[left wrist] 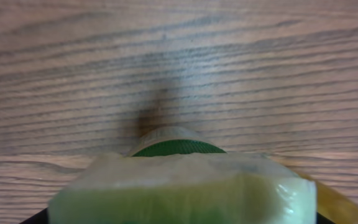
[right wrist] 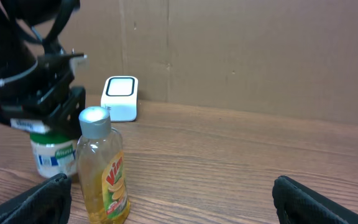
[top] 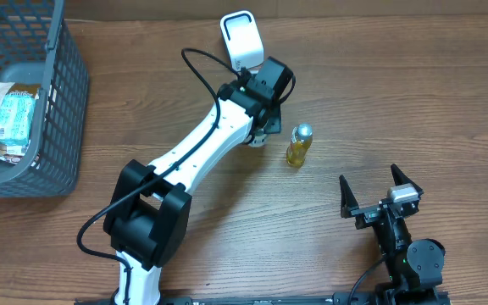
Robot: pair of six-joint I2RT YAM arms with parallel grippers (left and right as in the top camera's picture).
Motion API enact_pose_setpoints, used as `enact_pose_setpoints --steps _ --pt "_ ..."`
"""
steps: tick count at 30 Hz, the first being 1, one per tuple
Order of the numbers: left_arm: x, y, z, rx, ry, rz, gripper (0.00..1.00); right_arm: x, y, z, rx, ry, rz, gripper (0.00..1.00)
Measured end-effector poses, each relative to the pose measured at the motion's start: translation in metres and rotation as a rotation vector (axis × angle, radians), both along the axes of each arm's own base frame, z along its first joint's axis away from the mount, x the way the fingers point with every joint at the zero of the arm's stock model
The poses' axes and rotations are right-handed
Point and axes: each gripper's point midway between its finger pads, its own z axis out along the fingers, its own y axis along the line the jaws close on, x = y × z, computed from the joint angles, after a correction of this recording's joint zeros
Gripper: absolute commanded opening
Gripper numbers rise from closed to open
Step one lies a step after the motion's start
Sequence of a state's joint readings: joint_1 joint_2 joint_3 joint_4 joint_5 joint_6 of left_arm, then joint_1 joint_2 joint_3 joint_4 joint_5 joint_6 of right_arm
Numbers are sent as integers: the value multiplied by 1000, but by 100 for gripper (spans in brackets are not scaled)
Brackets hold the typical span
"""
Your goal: Scan the item barcode
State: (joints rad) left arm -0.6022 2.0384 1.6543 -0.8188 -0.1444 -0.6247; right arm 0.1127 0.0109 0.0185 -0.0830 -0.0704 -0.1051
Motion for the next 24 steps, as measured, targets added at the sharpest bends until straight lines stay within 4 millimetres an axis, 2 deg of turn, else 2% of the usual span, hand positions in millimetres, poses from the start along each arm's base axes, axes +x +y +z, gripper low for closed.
enact_pose_setpoints --steps 3,10,16,18,20,24 --pt "-4 0 -12 -5 16 -5 28 0 0 0 0 0 0 100" --pt "-2 -6 -13 -33 10 -13 31 0 0 0 0 0 0 100" --pt "-8 -2 -23 -20 31 -13 32 0 0 0 0 0 1 100" --pt "-9 -1 -24 -18 35 -13 34 0 0 0 0 0 0 100" --pt "-9 -2 -24 -20 32 -13 45 0 0 0 0 0 1 100" --pt "-8 -2 -24 -22 29 -13 45 0 0 0 0 0 0 100"
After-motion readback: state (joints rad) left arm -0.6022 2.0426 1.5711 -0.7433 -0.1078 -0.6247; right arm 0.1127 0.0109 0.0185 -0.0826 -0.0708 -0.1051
